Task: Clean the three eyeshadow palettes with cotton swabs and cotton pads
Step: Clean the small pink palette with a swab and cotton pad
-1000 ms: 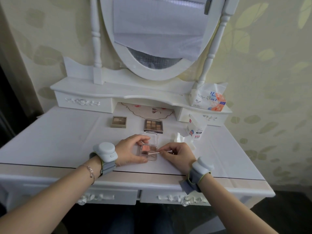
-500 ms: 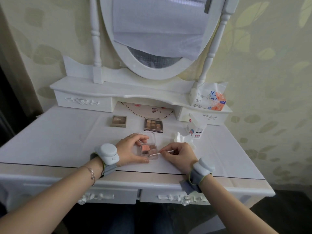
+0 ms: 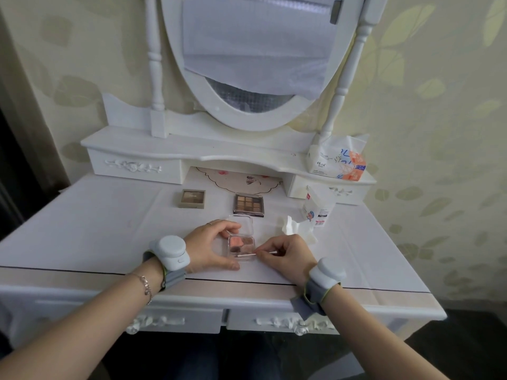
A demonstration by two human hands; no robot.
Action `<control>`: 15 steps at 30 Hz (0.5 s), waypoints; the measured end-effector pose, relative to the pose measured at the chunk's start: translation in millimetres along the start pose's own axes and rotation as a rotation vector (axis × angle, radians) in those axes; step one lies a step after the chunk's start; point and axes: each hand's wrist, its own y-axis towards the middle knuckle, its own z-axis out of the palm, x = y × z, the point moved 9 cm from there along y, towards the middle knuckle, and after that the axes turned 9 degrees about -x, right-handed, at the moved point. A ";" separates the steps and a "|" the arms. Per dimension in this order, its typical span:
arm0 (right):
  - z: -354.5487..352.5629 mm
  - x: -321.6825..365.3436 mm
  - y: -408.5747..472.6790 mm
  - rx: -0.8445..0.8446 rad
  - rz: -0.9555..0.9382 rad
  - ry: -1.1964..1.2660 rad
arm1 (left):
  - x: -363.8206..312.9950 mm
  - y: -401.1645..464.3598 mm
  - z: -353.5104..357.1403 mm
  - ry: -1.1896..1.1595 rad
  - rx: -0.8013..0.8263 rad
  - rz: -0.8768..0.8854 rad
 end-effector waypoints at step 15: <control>2.6 1.9 -3.1 -0.020 -0.011 -0.008 | 11.0 -0.7 -4.0 -0.041 0.003 -0.037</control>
